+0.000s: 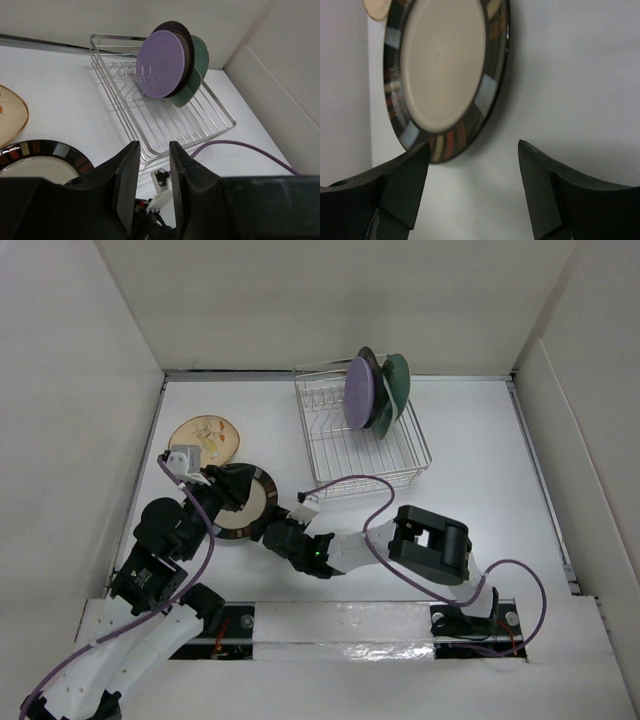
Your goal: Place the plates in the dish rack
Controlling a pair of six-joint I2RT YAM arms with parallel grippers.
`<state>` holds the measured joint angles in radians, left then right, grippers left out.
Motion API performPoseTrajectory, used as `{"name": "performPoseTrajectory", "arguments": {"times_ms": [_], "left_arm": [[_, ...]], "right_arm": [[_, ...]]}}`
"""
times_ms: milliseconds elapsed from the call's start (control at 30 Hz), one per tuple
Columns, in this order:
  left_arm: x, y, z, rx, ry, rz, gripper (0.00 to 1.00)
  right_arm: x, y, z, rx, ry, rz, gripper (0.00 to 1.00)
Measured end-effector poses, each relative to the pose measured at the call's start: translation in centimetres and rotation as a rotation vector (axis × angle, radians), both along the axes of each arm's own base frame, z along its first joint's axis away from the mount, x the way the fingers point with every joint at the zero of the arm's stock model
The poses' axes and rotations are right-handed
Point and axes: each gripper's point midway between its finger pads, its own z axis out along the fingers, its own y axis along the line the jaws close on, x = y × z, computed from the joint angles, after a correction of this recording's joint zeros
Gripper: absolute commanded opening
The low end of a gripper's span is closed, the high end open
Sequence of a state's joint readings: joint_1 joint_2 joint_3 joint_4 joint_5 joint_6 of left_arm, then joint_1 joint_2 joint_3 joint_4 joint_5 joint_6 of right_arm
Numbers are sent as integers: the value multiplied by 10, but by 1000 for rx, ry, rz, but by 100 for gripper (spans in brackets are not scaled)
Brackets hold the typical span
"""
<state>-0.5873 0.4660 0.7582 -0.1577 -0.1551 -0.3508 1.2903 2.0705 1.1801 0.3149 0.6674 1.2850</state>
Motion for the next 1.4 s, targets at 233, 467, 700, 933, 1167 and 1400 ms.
{"name": "performPoseTrajectory", "arguments": {"times_ms": [233,467,700,933,1167,1400], "left_arm": [[-4,-2,2,-5,-8,-24,27],[-6,-3,4,-10,-16,-33,27],[-7,-4,3,-9,-14,-42,27],[-3,-7,-3,4,6,-42,27],[-1,-5,-4,7,9,-26,27],[-6,25,15,-41,-59,96,36]], "right_arm": [[20,29,-2,147,32,-76,61],[25,29,-17,247,82,-121,29],[28,26,-16,359,117,-149,4],[12,-5,-19,401,138,-140,0],[-28,-35,8,203,28,-23,0],[-54,-47,52,-88,-196,179,0]]}}
